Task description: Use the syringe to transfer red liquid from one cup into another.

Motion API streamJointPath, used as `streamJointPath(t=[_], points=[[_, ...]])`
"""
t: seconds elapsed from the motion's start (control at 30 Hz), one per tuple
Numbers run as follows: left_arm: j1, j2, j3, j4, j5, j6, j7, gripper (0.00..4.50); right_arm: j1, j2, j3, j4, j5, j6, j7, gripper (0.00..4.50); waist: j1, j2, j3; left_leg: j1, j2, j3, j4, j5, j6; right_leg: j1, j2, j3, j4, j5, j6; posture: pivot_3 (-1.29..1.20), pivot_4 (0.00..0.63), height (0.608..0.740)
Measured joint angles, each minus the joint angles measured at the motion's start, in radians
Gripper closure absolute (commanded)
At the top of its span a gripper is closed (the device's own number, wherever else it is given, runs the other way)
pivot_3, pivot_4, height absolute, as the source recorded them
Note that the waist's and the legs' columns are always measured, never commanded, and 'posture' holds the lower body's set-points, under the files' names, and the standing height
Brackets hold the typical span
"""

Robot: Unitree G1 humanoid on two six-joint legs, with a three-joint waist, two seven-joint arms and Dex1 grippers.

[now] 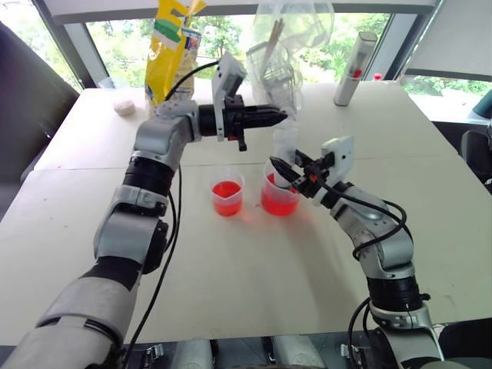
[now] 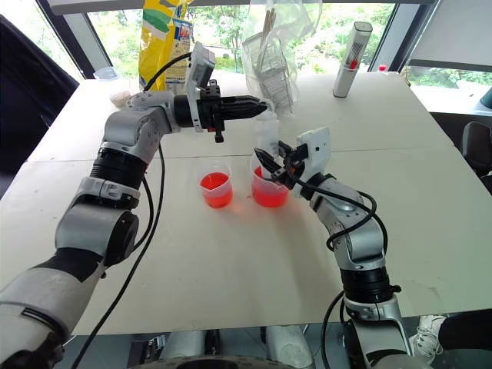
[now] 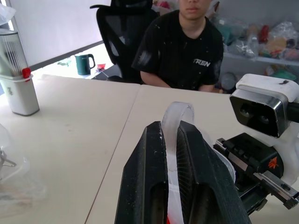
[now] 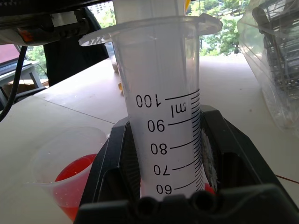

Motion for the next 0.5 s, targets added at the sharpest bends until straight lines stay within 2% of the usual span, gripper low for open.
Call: streamJointPath(t=[0.5], points=[[-0.025,0.003,0.000,0.020,0.012,-0.027,0.000,4.48,0.003,-0.001,0.000,-0.002,0.000,0.001,-0.001,3.15,0.000,0.000,0.000,0.000,0.000,0.000,0.000,0.000,0.000,0.000,0.000,0.000,0.000,0.000,0.000,0.00,0.150,0.739]])
